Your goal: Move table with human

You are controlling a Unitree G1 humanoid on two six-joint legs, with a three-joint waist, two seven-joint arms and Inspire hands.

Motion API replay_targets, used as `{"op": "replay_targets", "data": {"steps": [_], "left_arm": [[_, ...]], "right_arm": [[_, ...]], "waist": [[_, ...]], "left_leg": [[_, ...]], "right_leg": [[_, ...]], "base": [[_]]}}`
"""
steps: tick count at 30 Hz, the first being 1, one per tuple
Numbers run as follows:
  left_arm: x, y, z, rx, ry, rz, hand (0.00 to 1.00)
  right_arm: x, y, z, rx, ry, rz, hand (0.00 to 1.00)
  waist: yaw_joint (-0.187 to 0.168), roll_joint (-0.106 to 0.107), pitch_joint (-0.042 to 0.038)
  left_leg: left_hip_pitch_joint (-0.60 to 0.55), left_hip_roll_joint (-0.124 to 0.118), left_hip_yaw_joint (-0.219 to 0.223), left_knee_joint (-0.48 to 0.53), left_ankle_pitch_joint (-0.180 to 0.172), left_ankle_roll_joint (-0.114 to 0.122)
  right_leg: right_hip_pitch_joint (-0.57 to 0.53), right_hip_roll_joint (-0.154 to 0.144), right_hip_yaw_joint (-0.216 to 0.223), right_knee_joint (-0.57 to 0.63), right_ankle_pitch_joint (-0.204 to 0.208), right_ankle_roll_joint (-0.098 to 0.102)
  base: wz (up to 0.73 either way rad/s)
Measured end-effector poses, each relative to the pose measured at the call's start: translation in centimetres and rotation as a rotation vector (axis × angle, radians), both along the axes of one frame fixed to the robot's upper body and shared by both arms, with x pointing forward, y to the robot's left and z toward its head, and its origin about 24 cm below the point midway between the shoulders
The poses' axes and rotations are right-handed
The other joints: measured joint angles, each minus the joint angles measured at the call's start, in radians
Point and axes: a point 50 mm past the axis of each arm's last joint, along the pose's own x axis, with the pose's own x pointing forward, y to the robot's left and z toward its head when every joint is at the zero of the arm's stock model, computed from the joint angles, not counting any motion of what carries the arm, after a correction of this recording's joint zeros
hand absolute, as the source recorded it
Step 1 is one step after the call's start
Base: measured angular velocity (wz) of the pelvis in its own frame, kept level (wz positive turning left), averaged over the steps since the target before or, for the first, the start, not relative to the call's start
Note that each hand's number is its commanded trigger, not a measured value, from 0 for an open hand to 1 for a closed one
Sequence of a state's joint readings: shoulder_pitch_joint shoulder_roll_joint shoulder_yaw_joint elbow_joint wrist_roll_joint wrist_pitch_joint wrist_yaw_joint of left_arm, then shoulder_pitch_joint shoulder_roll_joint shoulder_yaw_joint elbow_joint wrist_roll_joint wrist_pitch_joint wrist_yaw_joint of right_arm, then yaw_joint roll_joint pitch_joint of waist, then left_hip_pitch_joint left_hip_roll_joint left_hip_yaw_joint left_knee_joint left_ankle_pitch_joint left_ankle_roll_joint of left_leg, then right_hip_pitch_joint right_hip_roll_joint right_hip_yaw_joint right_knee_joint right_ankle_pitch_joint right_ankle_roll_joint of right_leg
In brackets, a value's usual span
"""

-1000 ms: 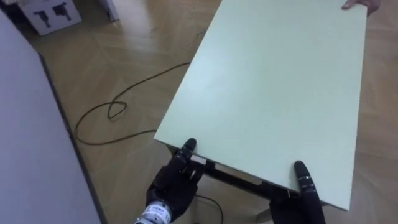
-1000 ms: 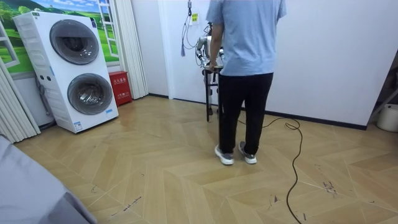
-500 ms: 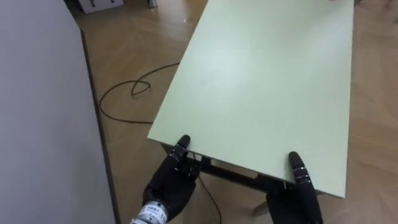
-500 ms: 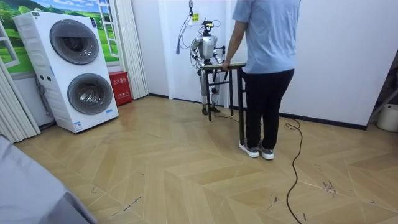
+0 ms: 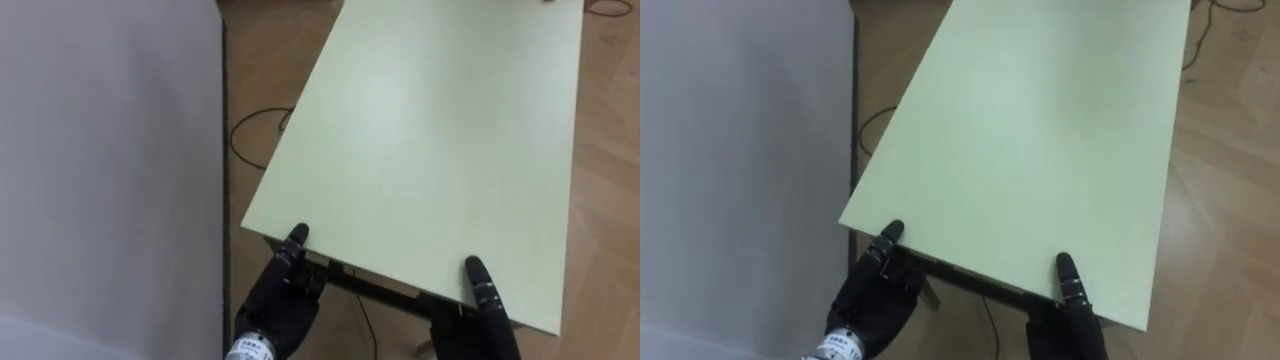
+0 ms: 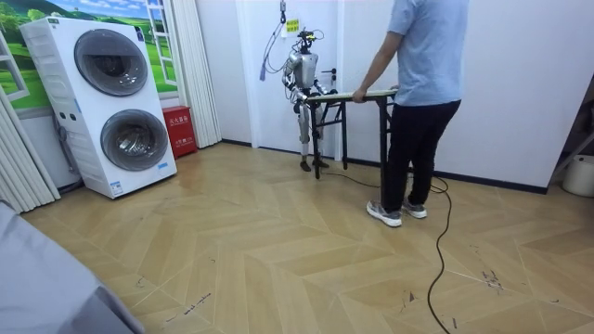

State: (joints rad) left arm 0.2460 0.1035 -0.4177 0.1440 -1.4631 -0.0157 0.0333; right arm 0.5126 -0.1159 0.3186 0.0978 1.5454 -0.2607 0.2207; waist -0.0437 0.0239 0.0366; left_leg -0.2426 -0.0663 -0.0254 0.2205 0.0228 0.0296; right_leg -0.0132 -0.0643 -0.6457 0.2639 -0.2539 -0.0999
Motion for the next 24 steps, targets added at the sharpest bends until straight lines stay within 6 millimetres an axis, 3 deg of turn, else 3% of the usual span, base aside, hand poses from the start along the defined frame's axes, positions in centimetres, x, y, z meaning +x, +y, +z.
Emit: {"op": "replay_targets", "data": {"steps": [2,3,5,6,7,8,9,11,13,14,15,18,19,21,24], "left_arm": [[0.0,-0.2,0.1,-0.004,-0.004,-0.009,1.0],[-0.1,-0.1,0.2,0.0,-0.009,-0.012,1.0],[0.0,0.2,0.3,0.01,-0.011,0.012,1.0],[-0.1,0.3,0.2,0.004,-0.007,0.024,1.0],[-0.2,0.4,0.1,0.001,0.003,0.028,1.0],[-0.4,0.5,0.0,0.004,0.011,0.03,1.0],[-0.8,0.8,-0.2,0.008,0.021,0.031,1.0],[-0.8,0.7,-0.2,0.004,0.017,0.024,1.0],[-0.6,0.4,-0.1,-0.002,0.006,0.023,1.0],[-0.6,0.4,0.0,-0.001,0.005,0.024,1.0],[-0.5,0.4,0.0,-0.003,0.004,0.03,1.0],[-0.3,0.7,0.1,0.003,-0.004,0.039,1.0],[0.0,0.9,0.2,0.016,-0.014,0.039,1.0],[0.1,1.3,0.1,0.025,-0.015,0.053,1.0],[-0.3,1.6,-0.1,0.058,-0.011,0.041,1.0]], "right_arm": [[0.0,-0.4,0.0,-0.012,0.0,0.0,1.0],[0.0,-0.4,0.0,-0.013,0.003,0.003,1.0],[-0.1,0.1,0.1,-0.009,-0.013,0.015,1.0],[-0.1,0.1,0.1,-0.013,-0.013,0.025,1.0],[0.0,0.1,0.1,-0.016,-0.009,0.034,1.0],[0.1,0.1,0.1,-0.016,-0.004,0.038,1.0],[0.4,0.2,0.0,-0.018,0.007,0.051,1.0],[1.3,-0.4,0.1,-0.042,0.004,0.064,1.0],[2.0,-0.9,0.1,-0.05,-0.001,0.074,1.0],[2.0,-1.0,0.1,-0.046,-0.002,0.073,1.0],[2.1,-0.9,0.2,-0.037,-0.002,0.078,1.0],[1.8,-0.5,-0.1,-0.012,0.01,0.082,1.0],[2.0,-0.4,0.0,-0.009,0.005,0.083,1.0],[2.3,-0.1,0.1,-0.007,-0.002,0.102,1.0],[2.2,-0.1,0.1,-0.009,0.001,0.116,1.0]], "waist": [[0.021,-0.001,-0.0007],[0.03,0.0,-0.001],[0.021,-0.003,-0.0022],[0.018,-0.003,-0.0037],[0.009,-0.008,-0.0032],[0.007,-0.014,-0.0064],[0.002,-0.024,-0.0125],[-0.013,-0.023,-0.0133],[-0.02,-0.011,-0.0144],[-0.02,-0.007,-0.0159],[-0.028,0.001,-0.0167],[-0.06,0.004,-0.0161],[-0.054,0.006,-0.0162],[-0.038,0.005,-0.0161],[-0.032,0.005,-0.016]], "left_leg": [[-0.003,0.0,0.009,-0.007,0.012,0.001],[-0.004,-0.003,-0.006,-0.02,0.026,-0.003],[-0.003,-0.015,-0.037,-0.058,0.067,-0.02],[0.001,-0.015,-0.025,-0.075,0.088,-0.03],[-0.02,0.001,0.026,-0.005,0.045,-0.046],[-0.03,0.011,0.065,0.062,-0.002,-0.053],[-0.033,0.039,0.111,0.176,-0.085,-0.054],[-0.014,0.081,0.126,0.264,-0.163,-0.062],[0.023,0.118,0.125,0.224,-0.194,-0.062],[0.033,0.122,0.123,0.197,-0.195,-0.062],[0.053,0.121,0.116,0.137,-0.194,-0.061],[0.082,0.1,0.108,0.075,-0.16,-0.051],[0.087,0.095,0.115,0.062,-0.154,-0.05],[0.095,0.09,0.131,0.047,-0.151,-0.049],[0.096,0.09,0.168,0.046,-0.155,-0.044]], "right_leg": [[0.0,0.002,-0.006,-0.003,0.001,-0.002],[0.002,0.01,-0.015,-0.007,0.007,-0.004],[-0.003,0.01,-0.019,-0.013,0.012,-0.011],[-0.006,0.003,-0.053,-0.025,0.015,-0.018],[-0.004,-0.01,-0.106,-0.032,0.017,-0.021],[0.002,-0.013,-0.119,-0.038,0.018,-0.023],[0.008,-0.014,-0.138,-0.046,0.021,-0.022],[0.011,-0.014,-0.174,-0.044,0.021,-0.022],[0.011,-0.005,-0.203,-0.039,0.019,-0.018],[0.011,-0.003,-0.202,-0.03,0.018,-0.016],[0.007,-0.001,-0.168,-0.012,0.014,-0.009],[-0.006,0.026,0.167,0.033,-0.001,0.017],[-0.011,0.029,0.204,0.036,-0.007,0.027],[-0.019,0.027,0.227,0.045,-0.023,0.055],[-0.026,0.023,0.246,0.05,-0.025,0.061]], "base": [[0.19],[0.43],[0.52],[0.4],[0.26],[0.0],[-0.1],[0.01],[0.18],[0.31],[0.52],[0.61],[0.28],[-0.15],[-0.12]]}}
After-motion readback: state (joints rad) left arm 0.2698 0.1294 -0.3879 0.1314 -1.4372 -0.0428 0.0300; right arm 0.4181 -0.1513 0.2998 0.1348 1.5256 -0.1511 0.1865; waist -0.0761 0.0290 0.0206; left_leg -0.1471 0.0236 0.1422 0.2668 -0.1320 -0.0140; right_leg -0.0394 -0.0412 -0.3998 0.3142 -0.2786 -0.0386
